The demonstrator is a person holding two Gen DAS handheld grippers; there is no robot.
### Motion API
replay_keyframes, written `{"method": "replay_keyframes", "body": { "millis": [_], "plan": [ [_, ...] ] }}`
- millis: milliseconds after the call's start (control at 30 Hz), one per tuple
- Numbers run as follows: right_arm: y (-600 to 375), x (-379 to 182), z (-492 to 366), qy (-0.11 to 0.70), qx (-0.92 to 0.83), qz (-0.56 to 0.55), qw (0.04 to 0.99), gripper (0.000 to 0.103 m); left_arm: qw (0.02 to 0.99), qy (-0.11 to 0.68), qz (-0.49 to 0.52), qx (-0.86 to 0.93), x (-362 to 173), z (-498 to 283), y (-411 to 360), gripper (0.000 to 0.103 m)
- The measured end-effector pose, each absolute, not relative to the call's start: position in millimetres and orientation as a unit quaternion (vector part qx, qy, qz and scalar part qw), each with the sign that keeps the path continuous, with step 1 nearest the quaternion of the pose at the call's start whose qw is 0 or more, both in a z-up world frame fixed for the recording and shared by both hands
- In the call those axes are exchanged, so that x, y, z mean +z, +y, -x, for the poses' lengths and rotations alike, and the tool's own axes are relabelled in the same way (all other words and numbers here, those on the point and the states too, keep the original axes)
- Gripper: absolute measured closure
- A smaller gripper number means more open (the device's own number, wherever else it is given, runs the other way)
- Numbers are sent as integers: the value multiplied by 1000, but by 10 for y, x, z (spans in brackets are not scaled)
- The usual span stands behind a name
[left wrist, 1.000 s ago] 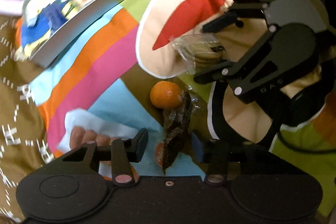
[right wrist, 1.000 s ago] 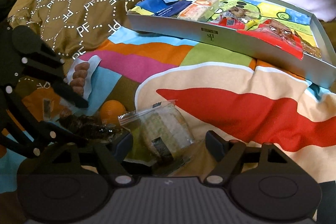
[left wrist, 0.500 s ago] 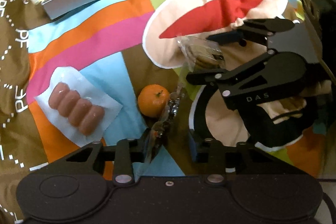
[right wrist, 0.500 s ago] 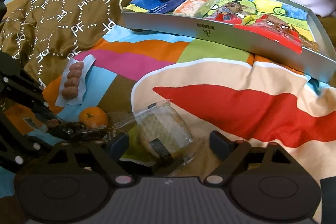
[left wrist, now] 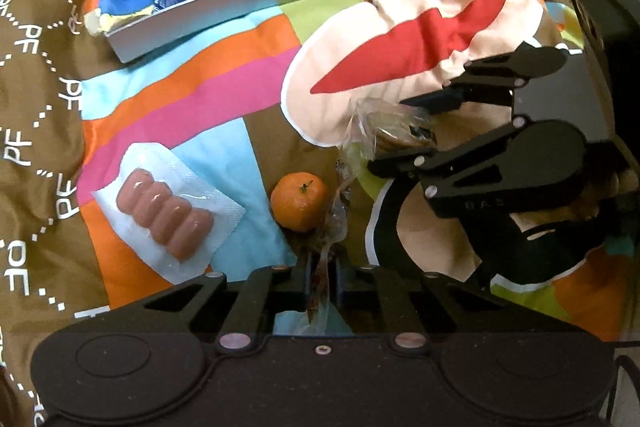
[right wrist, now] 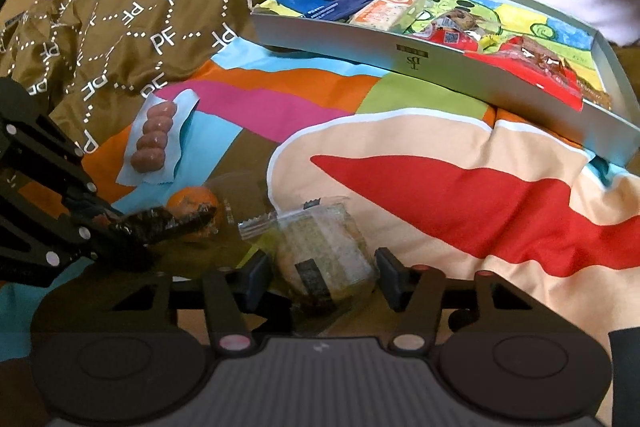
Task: Organize snacks
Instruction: 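Grasp the dark dried-meat pack with the left tool while the right tool grasps the biscuit bag, then carry the dried-meat pack with the left tool while the right tool carries the biscuit bag to the tray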
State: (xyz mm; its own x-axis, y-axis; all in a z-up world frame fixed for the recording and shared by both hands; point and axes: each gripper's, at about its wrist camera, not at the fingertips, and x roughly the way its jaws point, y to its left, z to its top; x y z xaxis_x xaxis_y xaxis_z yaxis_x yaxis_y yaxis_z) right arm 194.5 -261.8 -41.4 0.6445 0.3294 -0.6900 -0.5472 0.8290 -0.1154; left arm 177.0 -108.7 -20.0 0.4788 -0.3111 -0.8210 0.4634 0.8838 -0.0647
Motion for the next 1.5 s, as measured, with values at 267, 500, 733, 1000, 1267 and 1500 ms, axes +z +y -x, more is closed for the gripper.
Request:
{"method": "replay_keyframes", "body": {
  "millis": [267, 500, 733, 1000, 1267, 1500],
  "plan": [
    [-2401, -402, -1649, 286, 215, 254, 898, 46, 885, 413, -86, -197, -85, -1661, -1093, 93],
    [-2369, -326, -1530, 219, 167, 273, 922, 46, 913, 365, -68, -170, 118, -1685, -1097, 92],
    [-2591, -101, -1627, 164, 101, 191, 963, 45, 931, 329, -41, -151, 307, -1886, -1189, 92],
    [-2889, 126, -1924, 53, 41, 128, 989, 45, 952, 269, 8, -142, 661, -2390, -1400, 92],
    [-3120, 218, -2338, 25, 12, 79, 997, 45, 963, 228, 43, -137, 870, -2933, -1697, 92],
    [-3322, 253, -2604, 33, -10, 45, 998, 45, 959, 237, 77, -138, 803, -3443, -1922, 92]
  ]
}}
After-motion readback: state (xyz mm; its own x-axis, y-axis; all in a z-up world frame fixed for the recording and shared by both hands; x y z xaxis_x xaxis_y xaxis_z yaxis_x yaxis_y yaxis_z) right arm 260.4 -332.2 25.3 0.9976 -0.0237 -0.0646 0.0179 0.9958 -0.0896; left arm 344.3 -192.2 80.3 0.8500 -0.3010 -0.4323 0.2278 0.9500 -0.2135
